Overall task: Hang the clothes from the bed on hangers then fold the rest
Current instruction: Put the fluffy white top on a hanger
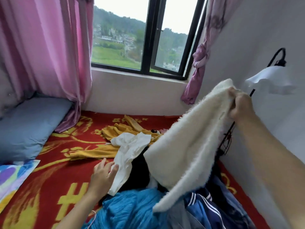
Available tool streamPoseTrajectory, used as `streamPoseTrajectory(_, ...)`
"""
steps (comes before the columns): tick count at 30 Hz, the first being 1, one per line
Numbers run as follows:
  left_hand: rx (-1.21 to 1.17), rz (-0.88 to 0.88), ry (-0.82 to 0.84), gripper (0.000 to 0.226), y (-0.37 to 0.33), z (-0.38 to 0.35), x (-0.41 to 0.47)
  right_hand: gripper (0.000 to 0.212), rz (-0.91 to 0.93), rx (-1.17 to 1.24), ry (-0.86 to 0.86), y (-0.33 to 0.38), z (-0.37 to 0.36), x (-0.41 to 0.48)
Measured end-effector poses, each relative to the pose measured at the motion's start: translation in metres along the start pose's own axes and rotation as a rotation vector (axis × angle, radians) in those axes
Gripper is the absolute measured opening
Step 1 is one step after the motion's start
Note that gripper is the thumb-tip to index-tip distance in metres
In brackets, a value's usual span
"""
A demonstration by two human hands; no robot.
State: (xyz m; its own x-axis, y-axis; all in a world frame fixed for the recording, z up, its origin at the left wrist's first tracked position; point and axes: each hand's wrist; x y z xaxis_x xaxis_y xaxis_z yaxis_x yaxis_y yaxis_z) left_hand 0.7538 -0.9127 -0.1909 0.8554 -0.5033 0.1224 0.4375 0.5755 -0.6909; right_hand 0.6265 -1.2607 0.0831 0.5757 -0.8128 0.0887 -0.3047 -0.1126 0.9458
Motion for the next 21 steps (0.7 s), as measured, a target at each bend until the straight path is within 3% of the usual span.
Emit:
streamPoseTrajectory(4, -0.081, -0.138, 0.005, 0.068, -0.043, 0.002, 0.014, 0.026, -0.062, 0.004, 0.208, 0.062, 0.004, -0.041)
streamPoseTrajectory(9, -0.182, -0.379, 0.106, 0.058, -0.125, 0.006, 0.028, 0.051, -0.027, -0.191, 0.213, 0.093, 0.019, -0.086)
streamPoseTrajectory(12, -0.345, -0.564, 0.336, 0.083, -0.173, 0.005, 0.021, 0.052, 0.002, -0.278, 0.1, 0.097, 0.029, -0.107)
streamPoseTrajectory(15, -0.46, -0.7, 0.636, 0.103, -0.207, -0.011, 0.003, 0.025, 0.044, -0.31, 0.008, 0.101, 0.037, -0.124)
streamPoseTrajectory(18, -0.57, -0.692, 0.709, 0.114, -0.227, -0.033, -0.016, 0.022, 0.089, -0.248, 0.021, 0.109, 0.052, -0.137)
streamPoseTrajectory(21, -0.836, -0.603, 0.811, 0.144, -0.237, -0.04, -0.026, 0.021, 0.124, -0.114, 0.128, 0.12, 0.064, -0.148)
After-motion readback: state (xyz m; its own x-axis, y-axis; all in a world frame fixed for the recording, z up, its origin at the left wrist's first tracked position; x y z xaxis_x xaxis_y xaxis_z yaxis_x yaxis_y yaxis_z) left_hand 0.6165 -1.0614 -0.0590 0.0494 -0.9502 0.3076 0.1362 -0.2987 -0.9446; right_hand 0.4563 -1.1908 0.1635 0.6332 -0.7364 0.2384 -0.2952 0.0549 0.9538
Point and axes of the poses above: each hand's wrist, its own x-axis towards the middle knuckle, its own z-axis out of the back of the hand, y = z × x, and after that the axes turned 8 degrees about -z, right-handed
